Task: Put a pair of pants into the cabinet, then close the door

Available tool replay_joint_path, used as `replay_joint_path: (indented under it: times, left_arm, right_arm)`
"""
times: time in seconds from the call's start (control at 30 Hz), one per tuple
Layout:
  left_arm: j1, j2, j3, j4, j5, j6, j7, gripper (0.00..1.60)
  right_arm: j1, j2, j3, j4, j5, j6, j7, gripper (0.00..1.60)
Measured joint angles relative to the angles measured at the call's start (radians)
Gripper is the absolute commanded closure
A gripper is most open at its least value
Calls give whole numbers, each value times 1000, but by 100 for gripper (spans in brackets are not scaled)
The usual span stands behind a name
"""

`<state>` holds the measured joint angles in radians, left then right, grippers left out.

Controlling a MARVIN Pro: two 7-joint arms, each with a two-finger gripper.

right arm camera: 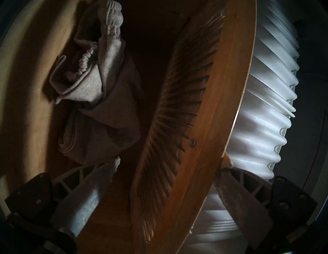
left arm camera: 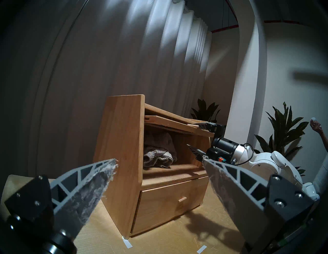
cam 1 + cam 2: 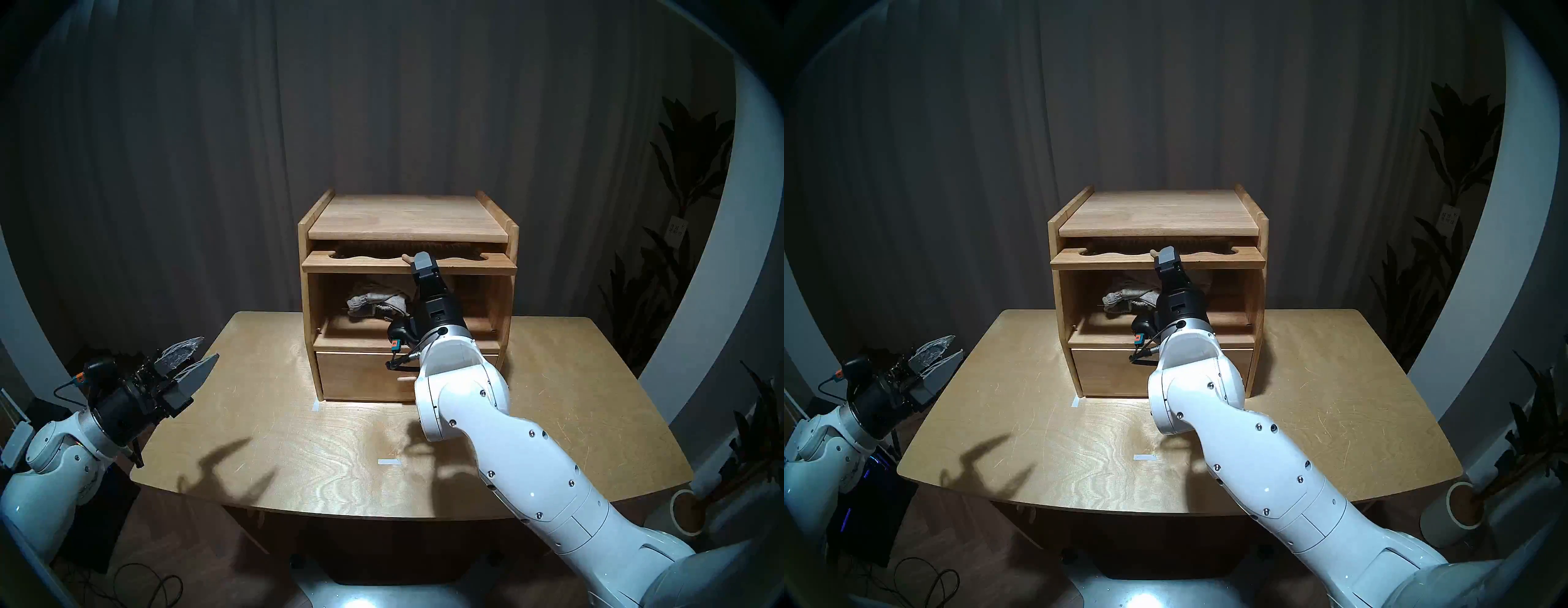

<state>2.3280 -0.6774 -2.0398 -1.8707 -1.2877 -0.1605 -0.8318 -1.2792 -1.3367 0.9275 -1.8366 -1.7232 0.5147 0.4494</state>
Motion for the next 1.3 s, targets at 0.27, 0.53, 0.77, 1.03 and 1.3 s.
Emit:
replay_joint_path:
  times: [0.27,0.53,0.77,1.03,1.3]
  left_arm:
    - [0,0,0,0,0,0,0,0]
    - [0,0,0,0,0,0,0,0]
    - [0,0,0,0,0,0,0,0]
    - [0,0,0,0,0,0,0,0]
    - [0,0,0,0,0,0,0,0]
  right_arm:
    - [12,-77,69,78,196,19,-86,0]
    - [35,-126,95,87,251,39,-185,160]
    - [30,-122,86,65,244,52,-152,160]
    - [-13,-79,53,-39,206,65,-51,160]
    - [-65,-35,32,-122,160,86,0,160]
